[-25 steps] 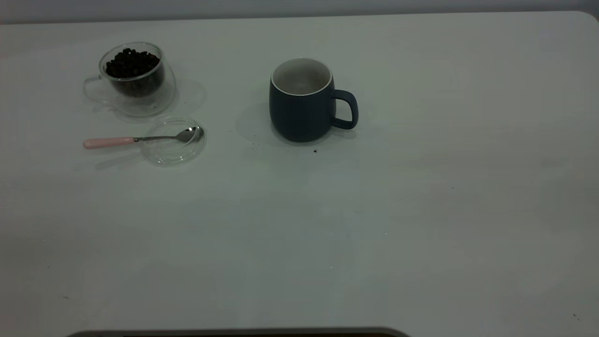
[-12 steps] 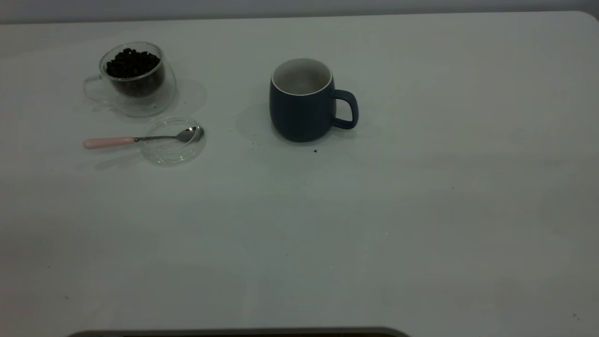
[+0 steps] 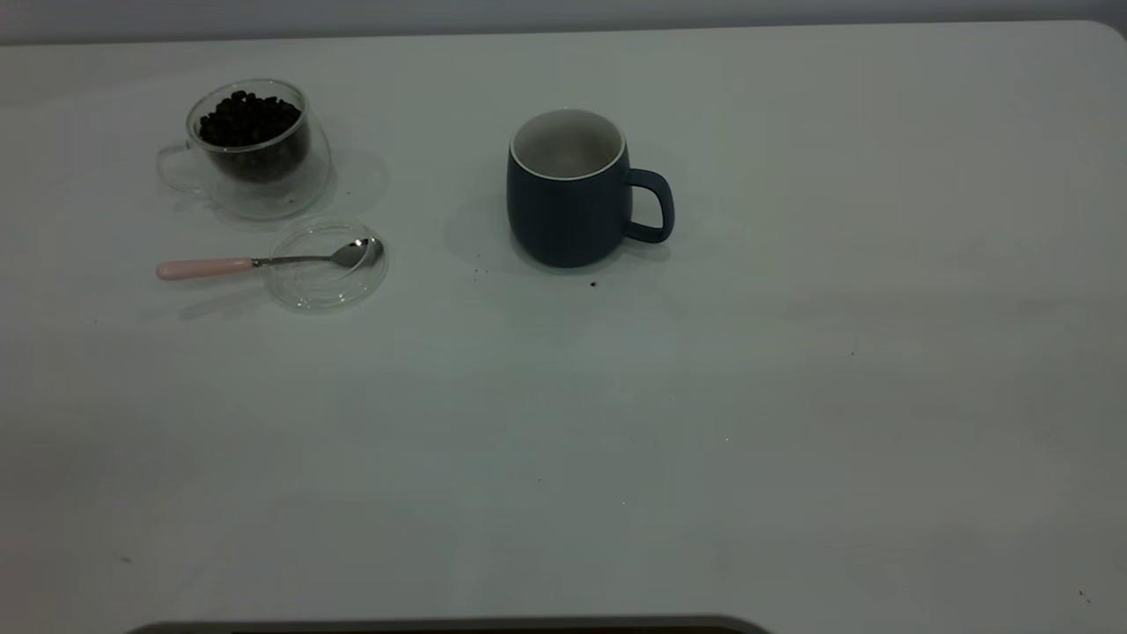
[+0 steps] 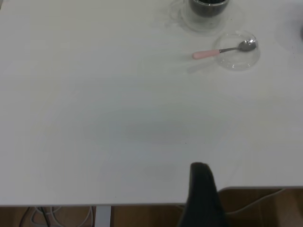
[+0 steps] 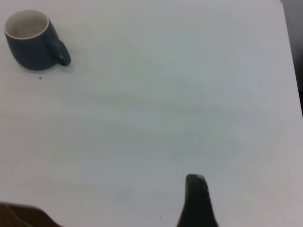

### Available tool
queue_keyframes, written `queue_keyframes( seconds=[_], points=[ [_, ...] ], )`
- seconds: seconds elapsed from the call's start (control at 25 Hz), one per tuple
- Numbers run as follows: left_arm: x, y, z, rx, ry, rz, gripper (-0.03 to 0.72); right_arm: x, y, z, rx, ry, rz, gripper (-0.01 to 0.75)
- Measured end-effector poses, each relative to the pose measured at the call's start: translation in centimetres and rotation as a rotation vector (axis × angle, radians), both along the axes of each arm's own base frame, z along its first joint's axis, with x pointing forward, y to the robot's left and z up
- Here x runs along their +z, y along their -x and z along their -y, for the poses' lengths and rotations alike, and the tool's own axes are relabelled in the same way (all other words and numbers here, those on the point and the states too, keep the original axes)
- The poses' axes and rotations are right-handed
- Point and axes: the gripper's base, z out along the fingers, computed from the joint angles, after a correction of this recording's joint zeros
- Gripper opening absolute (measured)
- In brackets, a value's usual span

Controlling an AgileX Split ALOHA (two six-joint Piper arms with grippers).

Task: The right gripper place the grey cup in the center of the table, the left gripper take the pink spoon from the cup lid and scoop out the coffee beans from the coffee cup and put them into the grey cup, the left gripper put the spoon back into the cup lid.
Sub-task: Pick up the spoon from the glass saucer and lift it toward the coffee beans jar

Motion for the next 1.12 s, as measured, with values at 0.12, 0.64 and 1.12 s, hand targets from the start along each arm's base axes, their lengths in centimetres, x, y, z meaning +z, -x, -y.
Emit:
queue_keyframes(
  seconds=[0.12,0.64,1.12],
  points=[
    [0.0,0.0,0.0,0.0,0.0,0.0,0.588,0.0,-0.03,-0.02,-0.028,0.006,0.005,0.591],
    [0.0,0.0,0.0,0.0,0.0,0.0,0.588,-0.69,-0.12,-0.06,-0.052,0.012,-0.023,0.591],
    [0.0,0.0,0.0,-0.001,-0.002,0.0,0.588,-0.68,-0.12,-0.06,-0.051,0.013,-0.022,0.591]
  ],
)
